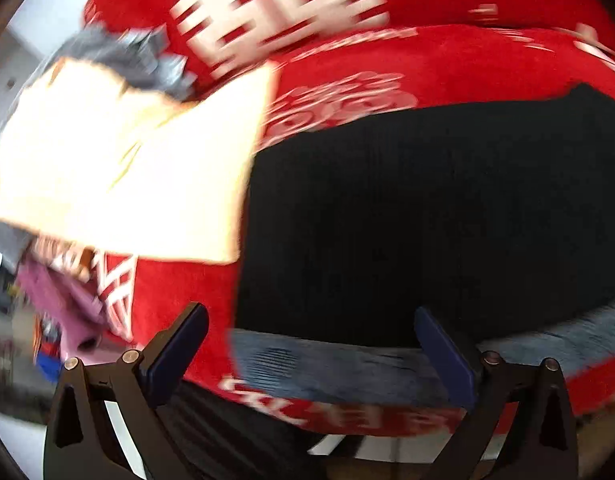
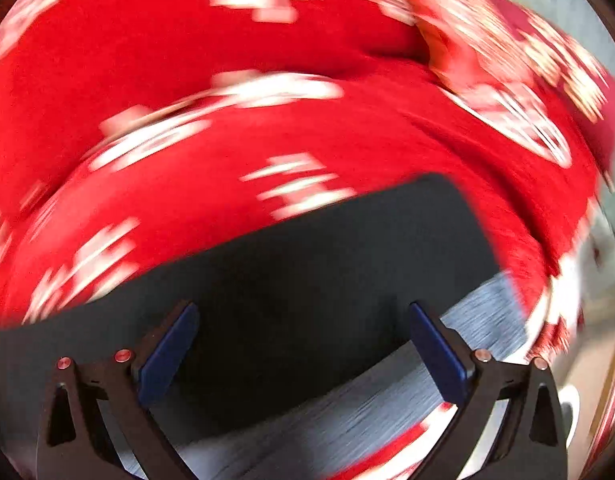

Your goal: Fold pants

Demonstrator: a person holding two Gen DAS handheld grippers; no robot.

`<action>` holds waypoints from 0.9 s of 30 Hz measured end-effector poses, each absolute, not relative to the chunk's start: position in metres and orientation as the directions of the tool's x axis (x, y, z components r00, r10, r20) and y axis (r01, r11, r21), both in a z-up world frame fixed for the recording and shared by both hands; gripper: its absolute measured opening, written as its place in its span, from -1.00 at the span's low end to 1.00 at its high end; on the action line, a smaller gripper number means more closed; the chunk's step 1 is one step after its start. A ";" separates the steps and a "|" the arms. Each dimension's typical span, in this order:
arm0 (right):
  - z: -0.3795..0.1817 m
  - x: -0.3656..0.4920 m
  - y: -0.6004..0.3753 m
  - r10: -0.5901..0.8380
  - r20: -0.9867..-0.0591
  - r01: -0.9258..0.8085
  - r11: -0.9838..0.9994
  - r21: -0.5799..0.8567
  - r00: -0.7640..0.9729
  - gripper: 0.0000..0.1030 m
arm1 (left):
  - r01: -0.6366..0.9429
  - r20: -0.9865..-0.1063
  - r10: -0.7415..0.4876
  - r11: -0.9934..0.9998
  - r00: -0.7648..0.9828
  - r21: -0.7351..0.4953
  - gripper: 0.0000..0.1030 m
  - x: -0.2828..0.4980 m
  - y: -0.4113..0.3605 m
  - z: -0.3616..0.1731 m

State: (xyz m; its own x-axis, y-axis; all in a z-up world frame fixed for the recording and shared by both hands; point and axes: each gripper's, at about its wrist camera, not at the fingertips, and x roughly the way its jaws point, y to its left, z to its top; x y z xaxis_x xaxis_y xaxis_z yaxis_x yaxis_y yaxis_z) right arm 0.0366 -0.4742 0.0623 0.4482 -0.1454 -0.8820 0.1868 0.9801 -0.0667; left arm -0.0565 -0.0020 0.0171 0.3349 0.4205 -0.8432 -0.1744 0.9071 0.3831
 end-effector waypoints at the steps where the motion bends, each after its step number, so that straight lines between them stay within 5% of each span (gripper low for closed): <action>1: 0.066 0.022 -0.431 -0.111 -0.877 0.070 0.994 -0.089 0.467 1.00 | -0.121 -0.849 0.380 0.925 0.367 0.361 1.00 -0.058 -0.020 0.020; 7: 0.066 -0.025 -0.300 0.078 -0.889 -0.178 0.984 -0.004 0.452 1.00 | 0.065 -0.858 0.255 0.947 0.447 0.316 1.00 -0.059 -0.103 0.025; 11: 0.051 -0.025 -0.257 0.012 -0.889 -0.248 0.962 -0.114 0.457 1.00 | 0.045 -0.853 0.281 0.942 0.440 0.333 1.00 -0.049 -0.116 0.013; 27: 0.030 0.005 -0.391 -0.121 -0.932 0.050 0.993 -0.111 0.340 1.00 | -0.018 -0.902 0.278 0.957 0.332 0.288 1.00 -0.064 -0.064 -0.012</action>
State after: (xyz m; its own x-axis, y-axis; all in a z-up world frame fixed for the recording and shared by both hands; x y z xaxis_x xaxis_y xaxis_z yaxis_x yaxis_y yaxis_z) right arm 0.0051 -0.3909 0.0299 0.3403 -0.1211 -0.9325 0.0502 0.9926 -0.1106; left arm -0.0638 -0.0635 -0.0122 0.3316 0.2778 -0.9016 -0.0178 0.9573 0.2885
